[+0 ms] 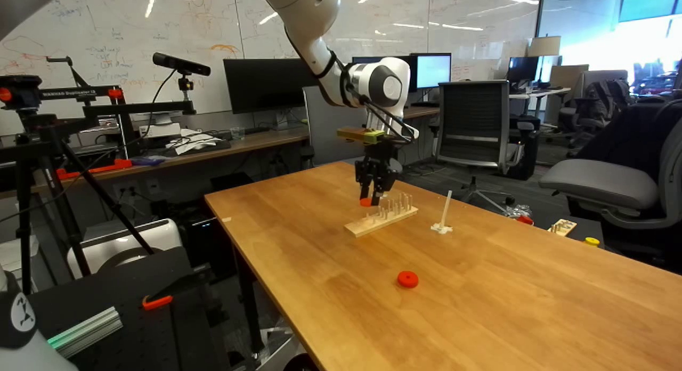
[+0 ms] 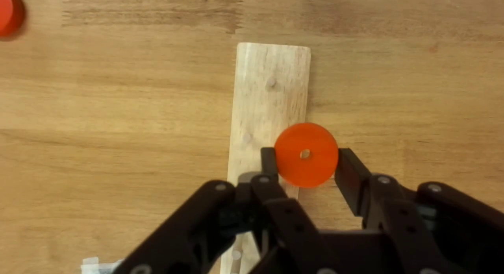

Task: Put an orange disk on the wooden base

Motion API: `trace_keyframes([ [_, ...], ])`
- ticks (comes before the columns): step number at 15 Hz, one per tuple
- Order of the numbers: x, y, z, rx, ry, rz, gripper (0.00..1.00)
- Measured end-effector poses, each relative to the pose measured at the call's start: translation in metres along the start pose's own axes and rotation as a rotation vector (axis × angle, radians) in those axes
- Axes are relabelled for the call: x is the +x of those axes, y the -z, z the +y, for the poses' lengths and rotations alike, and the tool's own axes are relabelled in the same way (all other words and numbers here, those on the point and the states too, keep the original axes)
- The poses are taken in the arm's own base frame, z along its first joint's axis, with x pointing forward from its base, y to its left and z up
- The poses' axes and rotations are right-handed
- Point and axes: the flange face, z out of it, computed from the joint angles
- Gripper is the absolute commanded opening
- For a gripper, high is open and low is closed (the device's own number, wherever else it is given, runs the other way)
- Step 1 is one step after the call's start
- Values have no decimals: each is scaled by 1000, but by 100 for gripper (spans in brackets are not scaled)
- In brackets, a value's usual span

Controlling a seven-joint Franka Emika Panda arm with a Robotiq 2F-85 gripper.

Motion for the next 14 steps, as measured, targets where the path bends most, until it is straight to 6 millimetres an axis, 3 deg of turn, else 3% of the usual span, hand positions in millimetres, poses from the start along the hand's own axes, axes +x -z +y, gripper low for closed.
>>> trace_keyframes([
  [14, 4, -15, 4, -1, -7, -15, 18],
])
